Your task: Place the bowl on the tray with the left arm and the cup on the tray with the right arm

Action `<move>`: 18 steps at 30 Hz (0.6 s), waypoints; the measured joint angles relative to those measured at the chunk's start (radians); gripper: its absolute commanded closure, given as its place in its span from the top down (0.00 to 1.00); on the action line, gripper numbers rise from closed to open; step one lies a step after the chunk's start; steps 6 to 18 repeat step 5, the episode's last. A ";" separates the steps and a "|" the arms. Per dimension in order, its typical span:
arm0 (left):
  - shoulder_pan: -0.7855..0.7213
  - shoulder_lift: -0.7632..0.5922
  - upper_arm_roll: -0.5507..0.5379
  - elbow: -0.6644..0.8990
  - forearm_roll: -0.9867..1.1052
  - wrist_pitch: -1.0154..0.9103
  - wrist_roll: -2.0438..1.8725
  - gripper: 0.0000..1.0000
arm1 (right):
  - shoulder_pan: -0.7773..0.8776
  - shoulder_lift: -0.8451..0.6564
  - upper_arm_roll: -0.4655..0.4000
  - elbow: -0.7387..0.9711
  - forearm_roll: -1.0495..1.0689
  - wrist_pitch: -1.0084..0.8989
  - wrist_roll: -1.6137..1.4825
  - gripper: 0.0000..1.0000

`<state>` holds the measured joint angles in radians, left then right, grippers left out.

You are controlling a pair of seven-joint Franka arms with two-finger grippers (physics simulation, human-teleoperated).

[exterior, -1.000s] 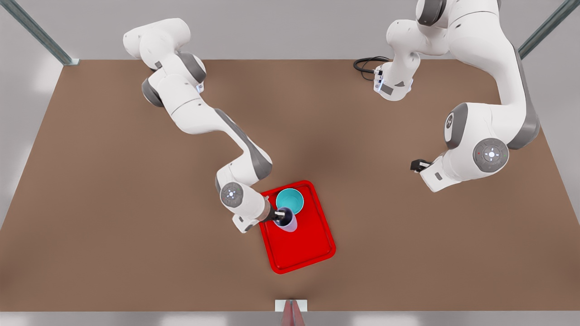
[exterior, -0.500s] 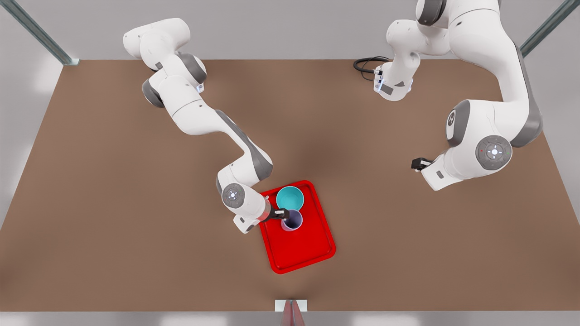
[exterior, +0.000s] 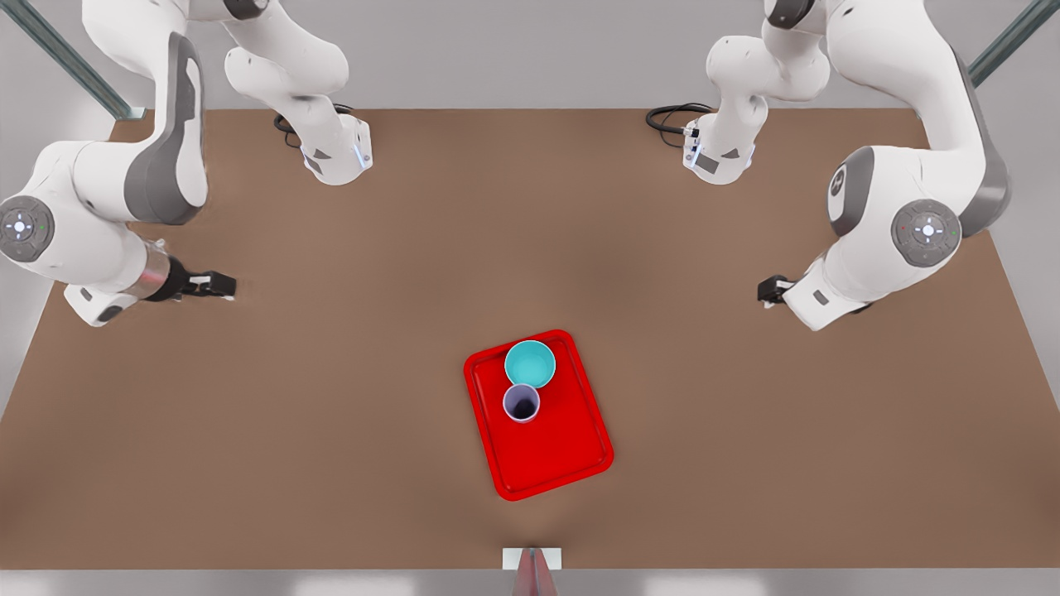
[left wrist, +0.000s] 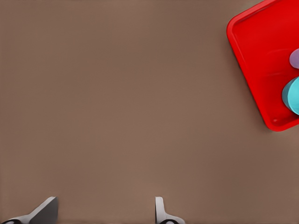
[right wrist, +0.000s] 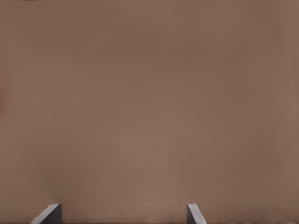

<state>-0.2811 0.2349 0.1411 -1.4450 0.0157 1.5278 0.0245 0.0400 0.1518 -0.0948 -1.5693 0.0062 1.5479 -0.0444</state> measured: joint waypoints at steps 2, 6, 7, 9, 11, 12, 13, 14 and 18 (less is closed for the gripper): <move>0.000 -0.031 0.000 -0.027 0.003 0.014 0.000 1.00 | 0.019 -0.002 0.011 -0.002 -0.002 0.034 0.007 1.00; -0.002 -0.037 0.000 -0.038 0.005 0.015 0.003 1.00 | 0.002 0.000 0.016 -0.002 0.000 0.053 0.015 1.00; -0.002 -0.037 0.000 -0.038 0.005 0.015 0.003 1.00 | 0.002 0.000 0.016 -0.002 0.000 0.053 0.015 1.00; -0.002 -0.037 0.000 -0.038 0.005 0.015 0.003 1.00 | 0.002 0.000 0.016 -0.002 0.000 0.053 0.015 1.00; -0.002 -0.037 0.000 -0.038 0.005 0.015 0.003 1.00 | 0.002 0.000 0.016 -0.002 0.000 0.053 0.015 1.00; -0.002 -0.037 0.000 -0.038 0.005 0.015 0.003 1.00 | 0.002 0.000 0.016 -0.002 0.000 0.053 0.015 1.00; -0.002 -0.037 0.000 -0.038 0.005 0.015 0.003 1.00 | 0.002 0.000 0.016 -0.002 0.000 0.053 0.015 1.00; -0.002 -0.037 0.000 -0.038 0.005 0.015 0.003 1.00 | 0.002 0.000 0.016 -0.002 0.000 0.053 0.015 1.00; -0.002 -0.037 0.000 -0.038 0.005 0.015 0.003 1.00 | 0.002 0.000 0.016 -0.002 0.000 0.053 0.015 1.00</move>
